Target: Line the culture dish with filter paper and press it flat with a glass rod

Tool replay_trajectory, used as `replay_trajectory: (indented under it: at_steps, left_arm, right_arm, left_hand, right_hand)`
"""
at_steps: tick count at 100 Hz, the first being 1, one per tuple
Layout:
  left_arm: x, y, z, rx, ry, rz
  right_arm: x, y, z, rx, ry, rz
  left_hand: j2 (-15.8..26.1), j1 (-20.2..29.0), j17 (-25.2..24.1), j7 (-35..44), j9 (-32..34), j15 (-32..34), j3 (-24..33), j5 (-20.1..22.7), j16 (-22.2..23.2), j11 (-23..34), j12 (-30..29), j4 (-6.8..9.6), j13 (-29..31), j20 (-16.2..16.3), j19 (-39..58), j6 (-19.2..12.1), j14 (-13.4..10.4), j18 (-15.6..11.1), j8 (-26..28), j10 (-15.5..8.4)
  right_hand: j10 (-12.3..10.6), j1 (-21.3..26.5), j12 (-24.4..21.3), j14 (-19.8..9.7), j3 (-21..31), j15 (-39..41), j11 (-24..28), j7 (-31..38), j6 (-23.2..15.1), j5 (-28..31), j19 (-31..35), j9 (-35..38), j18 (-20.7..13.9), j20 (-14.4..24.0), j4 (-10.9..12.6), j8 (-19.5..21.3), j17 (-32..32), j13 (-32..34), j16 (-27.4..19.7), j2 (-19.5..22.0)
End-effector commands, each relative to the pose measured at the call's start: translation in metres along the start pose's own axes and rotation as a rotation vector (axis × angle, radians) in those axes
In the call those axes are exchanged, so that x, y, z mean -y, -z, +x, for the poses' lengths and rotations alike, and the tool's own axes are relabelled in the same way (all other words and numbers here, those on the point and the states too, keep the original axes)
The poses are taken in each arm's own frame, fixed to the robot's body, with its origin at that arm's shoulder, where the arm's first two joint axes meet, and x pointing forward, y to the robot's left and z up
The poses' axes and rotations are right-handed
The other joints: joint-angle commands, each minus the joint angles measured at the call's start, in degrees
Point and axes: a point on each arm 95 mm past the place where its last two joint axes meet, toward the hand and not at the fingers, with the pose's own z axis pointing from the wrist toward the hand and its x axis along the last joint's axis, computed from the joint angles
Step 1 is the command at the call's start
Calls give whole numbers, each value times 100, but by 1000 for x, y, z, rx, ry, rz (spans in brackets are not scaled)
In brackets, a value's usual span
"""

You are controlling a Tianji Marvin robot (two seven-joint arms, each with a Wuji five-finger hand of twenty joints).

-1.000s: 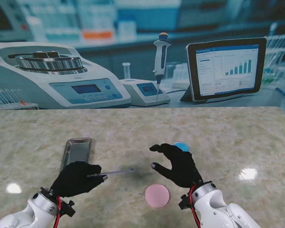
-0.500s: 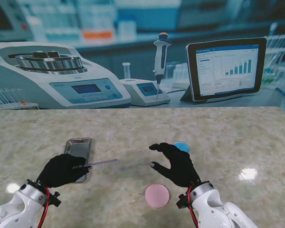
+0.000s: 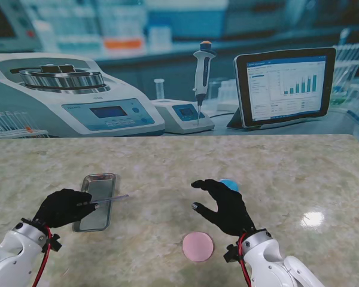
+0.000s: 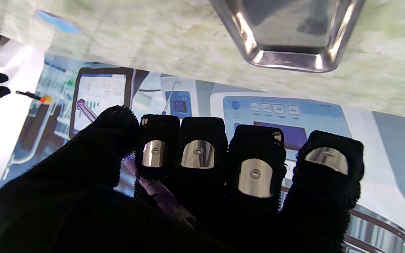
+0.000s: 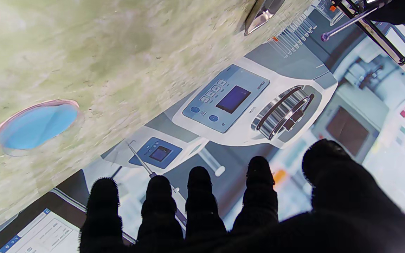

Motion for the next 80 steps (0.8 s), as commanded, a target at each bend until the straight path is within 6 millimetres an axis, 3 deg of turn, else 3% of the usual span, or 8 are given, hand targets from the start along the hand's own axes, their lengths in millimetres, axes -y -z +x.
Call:
replay_trajectory:
  at_steps: [1, 37, 80]
  left_arm:
    - [-2, 3, -9, 23, -13, -19]
    - [-10, 10, -40, 106, -68, -61]
    - [-19, 17, -65, 161, -117, -125]
  right_arm:
    - [2, 2, 1, 9, -10, 0]
    - [0, 3, -1, 15, -13, -7]
    - [-2, 4, -2, 18, -15, -15]
  left_hand:
    - [-26, -149, 102, 306, 256, 385, 242, 231, 20, 379, 113, 82, 236, 127, 499, 80, -25, 232, 261, -51]
    - [-53, -186, 99, 308, 261, 388, 297, 240, 13, 382, 113, 72, 235, 118, 500, 78, -25, 229, 269, -47]
    - [-40, -196, 53, 306, 239, 374, 292, 220, 15, 378, 120, 47, 208, 108, 468, 83, -23, 215, 281, -41]
  right_hand:
    - [-198, -65, -48, -166, -95, -184, 18, 33, -11, -64, 6, -135, -41, -27, 34, -53, -87, -103, -43, 75]
    - [-203, -86, -56, -138, -83, -172, 10, 42, 6, -61, 65, -139, -14, -15, 32, -57, -91, -102, -28, 79]
    - [-198, -99, -58, -124, -75, -129, 8, 52, 11, -48, 104, -149, -6, -26, 29, -59, -94, -102, -15, 77]
